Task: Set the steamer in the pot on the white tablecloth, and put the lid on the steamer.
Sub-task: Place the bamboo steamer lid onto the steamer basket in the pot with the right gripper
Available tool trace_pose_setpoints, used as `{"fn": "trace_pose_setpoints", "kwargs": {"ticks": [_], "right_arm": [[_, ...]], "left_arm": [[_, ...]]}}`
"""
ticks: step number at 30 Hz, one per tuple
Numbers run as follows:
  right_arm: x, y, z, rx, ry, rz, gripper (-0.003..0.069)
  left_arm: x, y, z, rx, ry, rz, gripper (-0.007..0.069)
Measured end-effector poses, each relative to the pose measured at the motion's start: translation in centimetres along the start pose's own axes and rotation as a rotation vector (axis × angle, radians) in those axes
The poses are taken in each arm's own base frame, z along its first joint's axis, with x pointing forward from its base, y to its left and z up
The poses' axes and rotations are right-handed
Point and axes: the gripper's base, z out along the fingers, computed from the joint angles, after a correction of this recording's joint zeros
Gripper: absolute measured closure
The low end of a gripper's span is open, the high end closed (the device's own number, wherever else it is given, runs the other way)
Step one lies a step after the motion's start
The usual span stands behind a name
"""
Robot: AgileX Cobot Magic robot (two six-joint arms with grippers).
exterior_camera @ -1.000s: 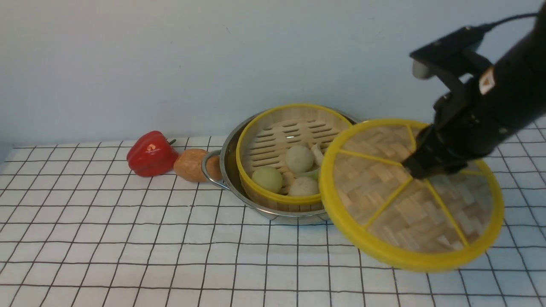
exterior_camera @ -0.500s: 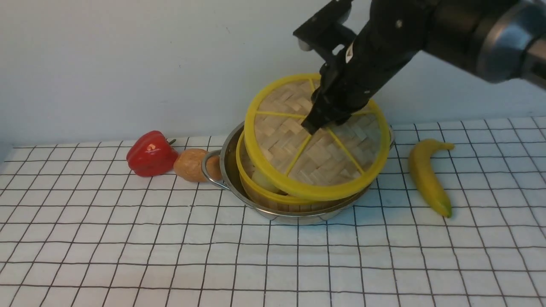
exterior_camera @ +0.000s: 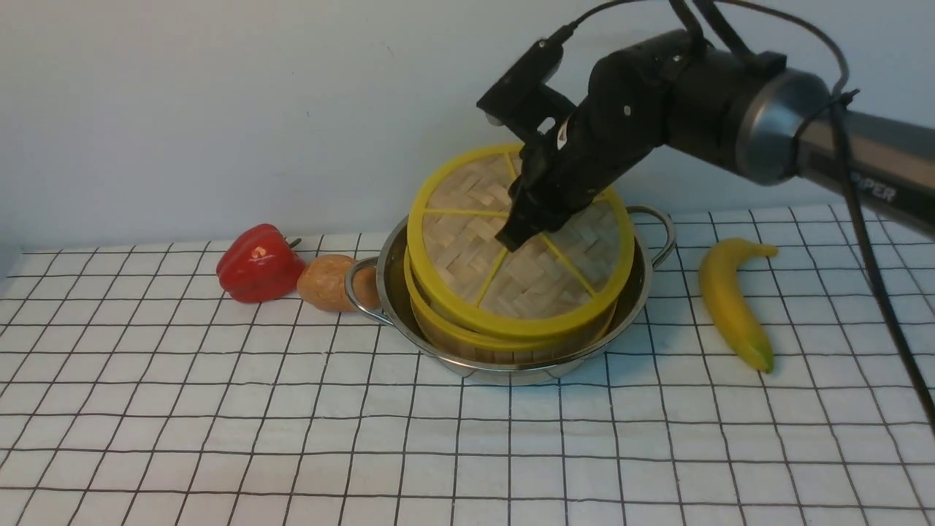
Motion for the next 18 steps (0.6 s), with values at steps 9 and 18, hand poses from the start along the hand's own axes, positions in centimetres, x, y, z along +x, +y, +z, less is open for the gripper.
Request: {"fn": "trace_pose_setpoints", "kwargs": {"ticks": [9, 18], "right_arm": [[0.0, 0.3, 1.5, -0.021, -0.047, -0.003, 0.0516], [0.3, 0.4, 2.4, -0.027, -0.035, -0.002, 0.0516]], "left_arm": [[0.0, 0.0, 0.0, 0.0, 0.0, 0.0, 0.0382], [0.0, 0.0, 0.0, 0.0, 0.0, 0.0, 0.0382]]}}
